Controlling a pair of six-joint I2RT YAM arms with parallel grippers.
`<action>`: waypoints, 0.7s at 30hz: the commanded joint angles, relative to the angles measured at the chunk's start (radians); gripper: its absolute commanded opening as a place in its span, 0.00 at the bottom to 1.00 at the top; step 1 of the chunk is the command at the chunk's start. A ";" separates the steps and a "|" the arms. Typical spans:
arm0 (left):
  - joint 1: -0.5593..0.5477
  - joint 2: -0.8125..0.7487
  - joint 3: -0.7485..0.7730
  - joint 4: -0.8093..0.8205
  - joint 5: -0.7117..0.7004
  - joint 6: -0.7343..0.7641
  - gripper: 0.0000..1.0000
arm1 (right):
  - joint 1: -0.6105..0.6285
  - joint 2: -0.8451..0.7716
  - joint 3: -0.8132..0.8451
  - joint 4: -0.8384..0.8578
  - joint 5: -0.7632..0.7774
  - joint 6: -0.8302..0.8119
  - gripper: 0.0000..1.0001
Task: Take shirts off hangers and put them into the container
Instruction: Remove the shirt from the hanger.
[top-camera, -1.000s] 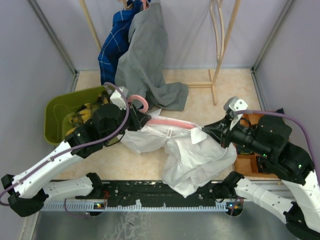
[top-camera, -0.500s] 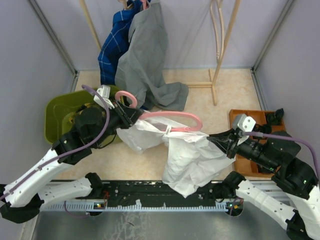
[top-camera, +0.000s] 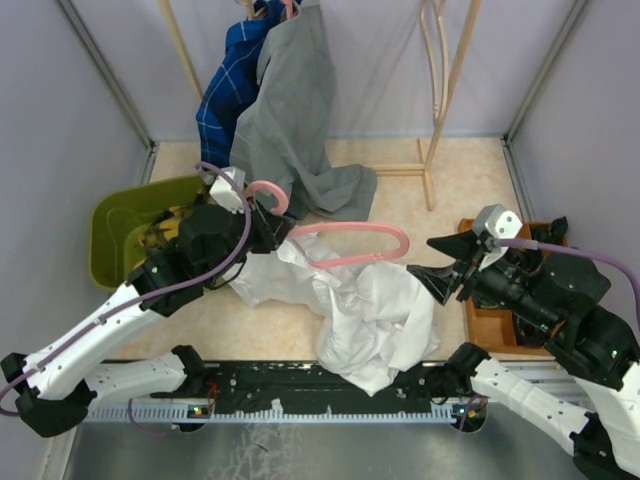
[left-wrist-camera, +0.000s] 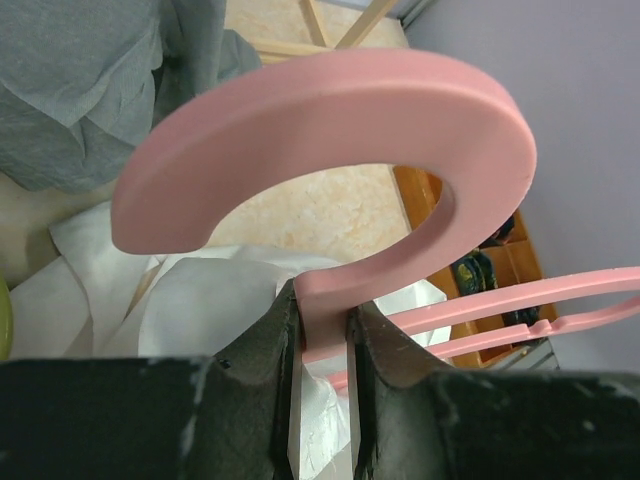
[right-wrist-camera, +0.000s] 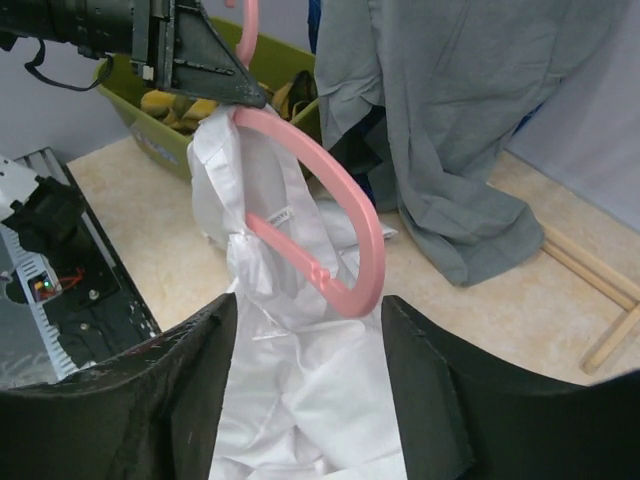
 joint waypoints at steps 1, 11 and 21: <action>0.007 0.016 0.039 0.032 0.049 0.062 0.00 | 0.004 0.074 0.031 -0.007 0.022 0.046 0.67; 0.007 0.032 0.043 0.055 0.187 0.132 0.00 | 0.005 0.177 0.004 -0.049 0.090 0.070 0.73; 0.007 -0.008 0.016 0.081 0.172 0.145 0.00 | 0.005 0.239 0.027 -0.127 -0.136 0.108 0.18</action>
